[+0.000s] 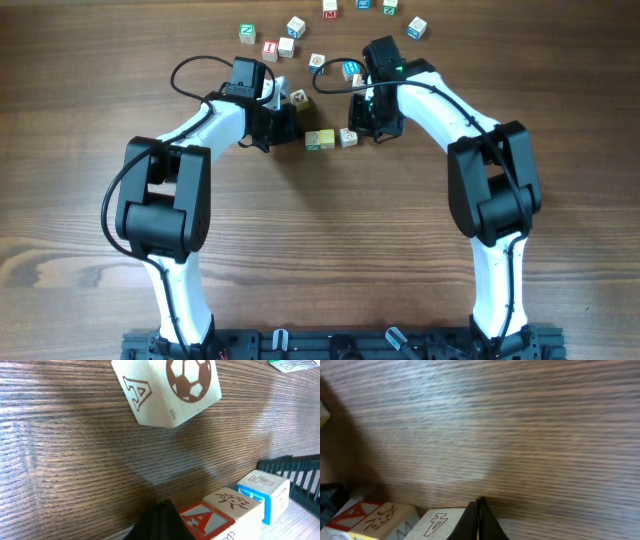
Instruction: Form a horizontal line
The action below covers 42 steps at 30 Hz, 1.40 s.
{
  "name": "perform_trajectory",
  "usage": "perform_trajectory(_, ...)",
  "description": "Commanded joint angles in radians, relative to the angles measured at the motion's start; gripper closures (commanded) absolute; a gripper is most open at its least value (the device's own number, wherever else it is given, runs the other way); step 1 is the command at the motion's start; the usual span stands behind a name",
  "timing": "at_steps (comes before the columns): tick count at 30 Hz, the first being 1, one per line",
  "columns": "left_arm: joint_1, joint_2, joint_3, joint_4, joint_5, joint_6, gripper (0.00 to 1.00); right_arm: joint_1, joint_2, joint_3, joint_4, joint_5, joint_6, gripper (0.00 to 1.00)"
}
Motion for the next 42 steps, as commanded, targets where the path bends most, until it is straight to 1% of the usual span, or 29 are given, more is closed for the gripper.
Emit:
perform_trajectory(1, -0.028, 0.104, -0.068, -0.026, -0.122, 0.024, 0.96, 0.026, 0.028, -0.015, -0.006, -0.010, 0.030, 0.96)
perform_trajectory(10, -0.028, 0.104, -0.068, -0.026, -0.122, 0.024, 0.96, 0.027, 0.028, -0.015, -0.014, -0.008, 0.164, 0.96)
perform_trajectory(17, -0.028, 0.104, -0.068, -0.026, -0.122, 0.024, 0.96, 0.026, 0.028, -0.015, -0.026, 0.051, 0.171, 0.96)
perform_trajectory(27, -0.028, 0.104, -0.068, -0.003, -0.122, 0.024, 0.95, 0.029, 0.028, -0.015, -0.035, 0.052, 0.244, 0.96)
perform_trajectory(30, -0.028, 0.104, -0.068, -0.016, -0.123, 0.025, 0.96, 0.029, 0.028, -0.015, -0.032, 0.055, 0.244, 0.96)
perform_trajectory(31, -0.027, 0.104, -0.068, -0.024, -0.129, 0.025, 0.96, 0.029, 0.028, -0.015, -0.032, 0.055, 0.244, 0.96)
perform_trajectory(36, -0.012, 0.104, -0.068, -0.119, -0.354, 0.020, 0.96, 0.029, 0.028, -0.015, -0.031, 0.056, 0.243, 0.96)
perform_trajectory(42, 0.014, 0.104, -0.068, -0.224, -0.359, -0.087, 0.96, 0.029, 0.028, -0.015, -0.031, 0.059, 0.243, 0.96)
